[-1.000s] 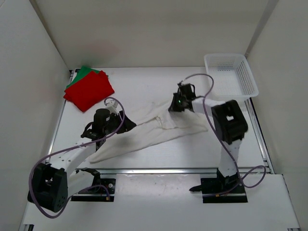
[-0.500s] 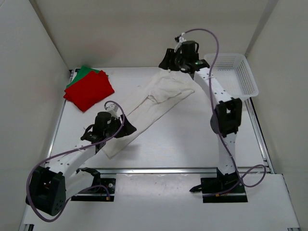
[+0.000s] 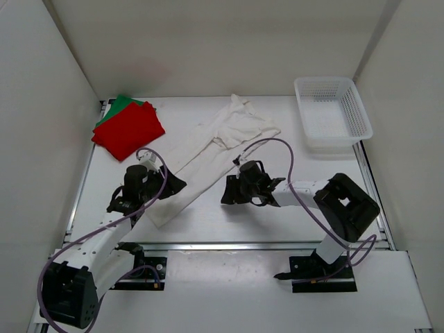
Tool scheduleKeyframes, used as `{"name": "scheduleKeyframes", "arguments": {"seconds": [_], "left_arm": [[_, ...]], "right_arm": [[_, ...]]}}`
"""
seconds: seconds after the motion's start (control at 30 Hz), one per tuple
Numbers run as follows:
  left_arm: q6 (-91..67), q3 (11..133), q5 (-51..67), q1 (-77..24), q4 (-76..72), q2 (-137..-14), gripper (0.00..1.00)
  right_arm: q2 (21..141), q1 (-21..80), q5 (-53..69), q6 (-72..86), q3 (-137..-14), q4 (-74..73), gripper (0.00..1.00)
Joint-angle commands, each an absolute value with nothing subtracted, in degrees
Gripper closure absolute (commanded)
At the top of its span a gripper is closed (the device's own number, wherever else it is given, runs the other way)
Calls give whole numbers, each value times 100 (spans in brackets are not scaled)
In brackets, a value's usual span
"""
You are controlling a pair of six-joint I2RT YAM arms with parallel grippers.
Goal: Fold and stack the t-shirts
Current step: Rotate the tshirt 90 degrees
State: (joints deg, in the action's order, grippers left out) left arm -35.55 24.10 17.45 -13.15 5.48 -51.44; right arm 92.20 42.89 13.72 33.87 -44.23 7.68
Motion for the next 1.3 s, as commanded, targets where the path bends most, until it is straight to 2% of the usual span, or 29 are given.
{"name": "scheduleKeyframes", "arguments": {"seconds": [0.0, 0.1, 0.2, 0.3, 0.43, 0.5, 0.53, 0.7, 0.8, 0.83, 0.87, 0.9, 0.97, 1.07, 1.27], "left_arm": [[-3630, 2356, 1881, -1529, 317, -5107, 44], [-3683, 2224, 1819, -1538, 238, -5028, 44], [-3700, 2206, 1828, -1477, 299, -4983, 44], [-3621, 2285, 1732, -1468, 369, -5027, 44], [-3568, 2356, 1626, -1591, 369, -5142, 44], [-3568, 2373, 1582, -1634, 316, -5273, 44], [-3534, 2399, 1573, -1687, 308, -5308, 44], [-3437, 2426, 1503, -1784, 281, -5493, 44], [-3375, 2417, 1372, -1941, 308, -5563, 44], [-3401, 2356, 1319, -1986, 290, -5607, 44], [-3384, 2338, 1257, -2073, 281, -5625, 43], [-3366, 2355, 1144, -2196, 264, -5669, 43], [-3270, 2347, 898, -2354, 351, -5791, 41], [-3191, 2320, 747, -2496, 387, -5923, 41], [-2936, 2224, 326, -2856, 562, -6292, 37]], "right_arm": [[9297, 4491, 1038, 3884, -4439, 1967, 57], [9710, 4544, 871, 4244, -4404, 2301, 46], [10228, 4571, 896, 4666, -4464, 2574, 48], [10852, 4614, 983, 4904, -4885, 2444, 55], [11302, 4544, 1160, 5036, -5150, 2575, 72], [11364, 4448, 1247, 4984, -5176, 2471, 96], [11312, 4378, 1283, 4905, -5159, 2400, 100], [10243, 3605, 1713, 4369, -4168, 2312, 100], [9268, 2711, 1924, 3676, -3264, 1698, 100], [8933, 2524, 2212, 3561, -3130, 1566, 99], [8669, 2227, 2485, 3420, -2972, 1460, 85], [8536, 1867, 2679, 3323, -2884, 1355, 77], [8202, 1488, 2690, 3095, -2883, 1170, 55], [8339, 1108, 2540, 2988, -3339, 1090, 53], [9682, 616, 2110, 3207, -4638, 1388, 54]]}}
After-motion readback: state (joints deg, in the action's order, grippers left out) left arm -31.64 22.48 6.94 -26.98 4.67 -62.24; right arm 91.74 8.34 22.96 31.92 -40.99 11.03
